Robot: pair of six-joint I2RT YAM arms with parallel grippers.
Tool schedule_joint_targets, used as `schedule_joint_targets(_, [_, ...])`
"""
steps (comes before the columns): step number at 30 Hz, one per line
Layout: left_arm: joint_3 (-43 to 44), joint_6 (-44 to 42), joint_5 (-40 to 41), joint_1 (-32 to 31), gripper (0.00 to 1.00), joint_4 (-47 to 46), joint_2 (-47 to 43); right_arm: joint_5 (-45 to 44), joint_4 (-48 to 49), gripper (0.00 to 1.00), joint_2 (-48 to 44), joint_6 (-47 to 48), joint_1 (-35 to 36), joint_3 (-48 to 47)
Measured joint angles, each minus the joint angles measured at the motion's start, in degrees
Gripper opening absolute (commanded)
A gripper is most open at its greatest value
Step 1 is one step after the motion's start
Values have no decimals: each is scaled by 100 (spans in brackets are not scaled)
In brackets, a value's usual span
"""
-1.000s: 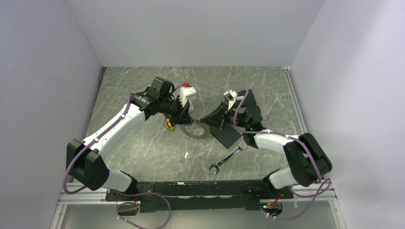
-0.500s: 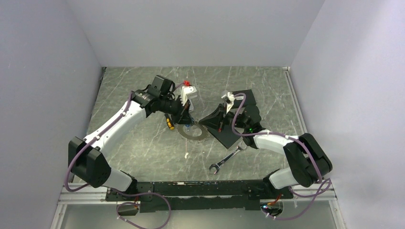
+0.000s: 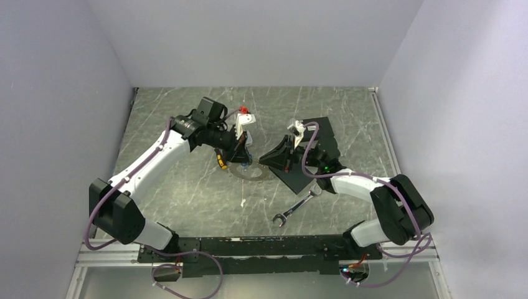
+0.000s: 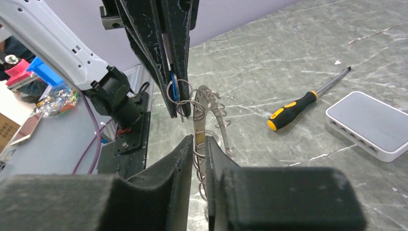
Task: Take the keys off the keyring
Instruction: Remove the key from the keyring.
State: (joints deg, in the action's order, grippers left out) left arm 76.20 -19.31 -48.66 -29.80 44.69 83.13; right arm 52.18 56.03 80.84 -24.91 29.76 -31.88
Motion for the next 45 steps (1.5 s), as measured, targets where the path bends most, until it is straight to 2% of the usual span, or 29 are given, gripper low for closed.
schedule_joint_targets(5, [0,-197,-15,-2,0,46,-28,98,76,39,22,-208,2,2])
schedule_joint_targets(8, [0,-247,-20,-9,0,42,-39,151,170,41,22,-293,9,4])
schedule_joint_targets(17, [0,-247,-111,-94,0,35,-39,188,227,41,26,-225,85,7])
schedule_joint_targets(24, [0,-234,-190,-173,0,-7,-39,76,232,31,120,-122,203,4])
schedule_joint_targets(35, [0,-212,-310,-190,0,-72,-48,44,492,40,175,-166,225,4])
schedule_joint_targets(40, [0,-177,-321,-190,0,-72,-50,79,485,27,190,20,295,4])
schedule_joint_targets(45, [0,-186,-310,-188,0,-33,-59,96,393,0,190,334,339,4])
